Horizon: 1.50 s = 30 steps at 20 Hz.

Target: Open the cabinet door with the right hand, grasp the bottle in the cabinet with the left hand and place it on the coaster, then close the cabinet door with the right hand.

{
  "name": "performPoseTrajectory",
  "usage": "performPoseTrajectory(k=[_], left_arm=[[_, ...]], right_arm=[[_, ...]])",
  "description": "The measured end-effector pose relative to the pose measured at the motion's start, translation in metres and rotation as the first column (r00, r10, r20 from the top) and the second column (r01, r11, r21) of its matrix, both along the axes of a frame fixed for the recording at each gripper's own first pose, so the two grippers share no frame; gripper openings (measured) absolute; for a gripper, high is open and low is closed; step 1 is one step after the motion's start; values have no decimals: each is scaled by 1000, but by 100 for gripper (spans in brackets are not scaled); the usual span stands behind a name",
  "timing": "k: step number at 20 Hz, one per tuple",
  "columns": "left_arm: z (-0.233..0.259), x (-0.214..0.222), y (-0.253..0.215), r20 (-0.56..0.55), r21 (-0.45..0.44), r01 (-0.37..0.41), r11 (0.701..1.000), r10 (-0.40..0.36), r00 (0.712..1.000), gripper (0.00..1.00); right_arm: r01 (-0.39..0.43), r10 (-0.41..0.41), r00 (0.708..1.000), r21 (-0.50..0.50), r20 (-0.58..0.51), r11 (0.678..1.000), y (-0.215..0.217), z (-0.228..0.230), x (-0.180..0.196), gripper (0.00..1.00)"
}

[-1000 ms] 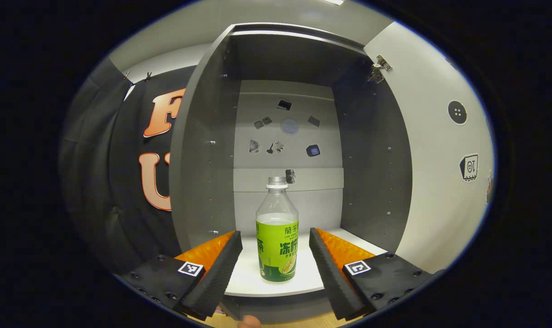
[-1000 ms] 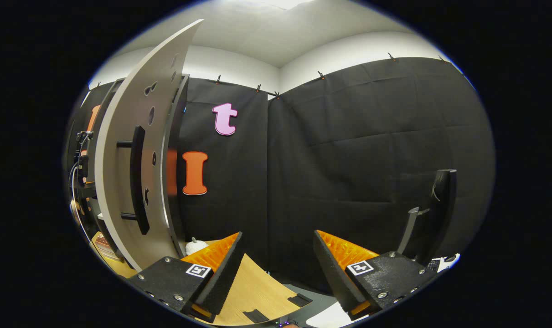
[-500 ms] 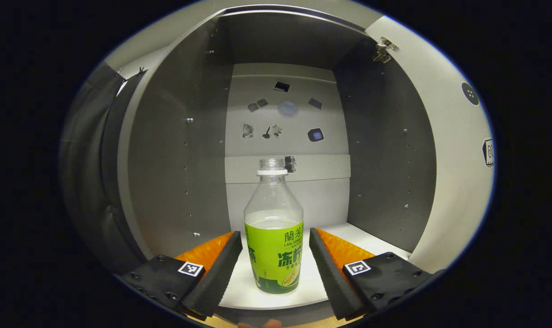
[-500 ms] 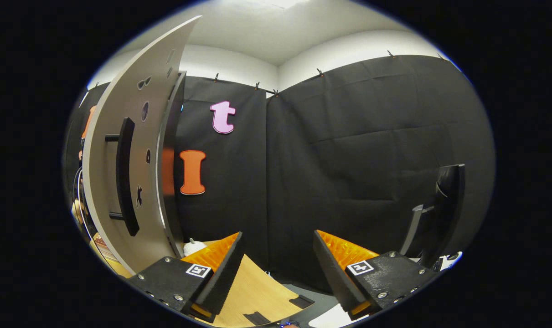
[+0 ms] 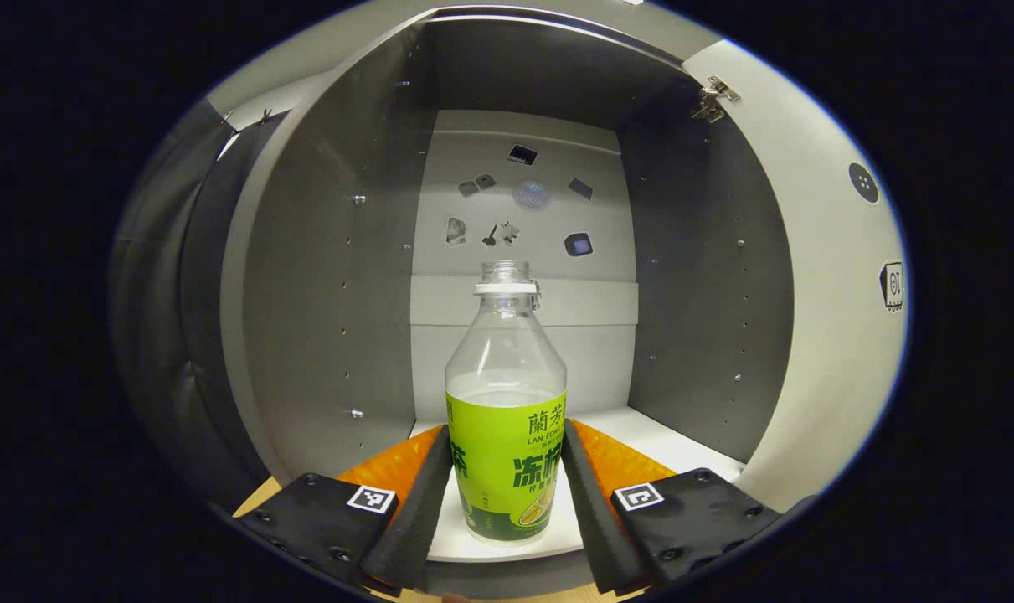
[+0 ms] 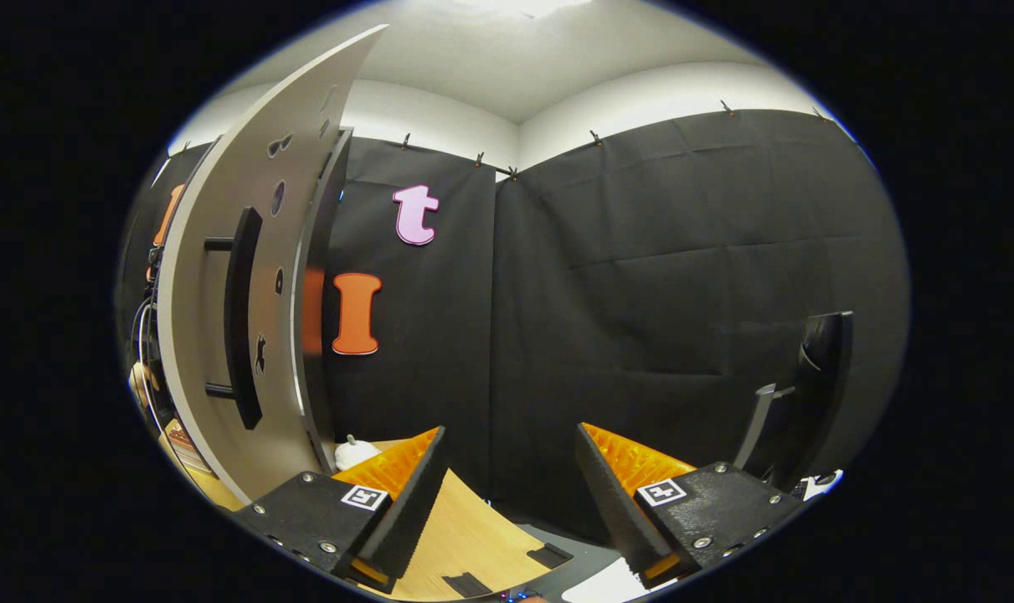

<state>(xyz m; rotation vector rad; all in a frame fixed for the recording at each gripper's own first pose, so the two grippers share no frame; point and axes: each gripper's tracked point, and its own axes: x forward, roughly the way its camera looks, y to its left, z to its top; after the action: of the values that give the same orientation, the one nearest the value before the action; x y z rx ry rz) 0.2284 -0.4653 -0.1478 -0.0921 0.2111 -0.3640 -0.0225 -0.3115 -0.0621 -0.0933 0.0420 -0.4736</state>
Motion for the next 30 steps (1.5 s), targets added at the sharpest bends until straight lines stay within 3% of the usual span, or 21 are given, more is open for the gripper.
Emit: performPoseTrajectory(k=[12, 13, 15, 17, 18, 21, 30], left_arm=[[45, -113, 68, 114, -3, 75, 997, -74, 991, 80], [44, -121, 76, 114, -2, 75, 997, -75, 991, 80], [38, -139, 91, 113, -1, 82, 997, -81, 990, 80], [30, -156, 104, 109, -9, 89, 996, -87, 990, 80], [23, -165, 111, 101, -15, 97, 995, -95, 990, 80], [-2, -187, 132, 67, -20, 109, 994, -108, 992, 80], [-85, -228, 181, -29, -36, 66, 997, -67, 997, 80]], right_arm=[[-54, 54, 998, 22, 15, 998, 37, 12, -27, 93], [-63, 63, 998, 29, 17, 998, 44, 12, -28, 98], [-83, 82, 997, 39, 15, 996, 53, 12, -32, 93], [-99, 98, 995, 39, 8, 994, 65, 9, -36, 93], [-103, 103, 995, 35, 0, 994, 70, 6, -39, 98], [-102, 103, 994, 30, -27, 994, 76, 2, -44, 93], [-91, 92, 995, 24, -29, 996, 84, -8, -64, 93]])
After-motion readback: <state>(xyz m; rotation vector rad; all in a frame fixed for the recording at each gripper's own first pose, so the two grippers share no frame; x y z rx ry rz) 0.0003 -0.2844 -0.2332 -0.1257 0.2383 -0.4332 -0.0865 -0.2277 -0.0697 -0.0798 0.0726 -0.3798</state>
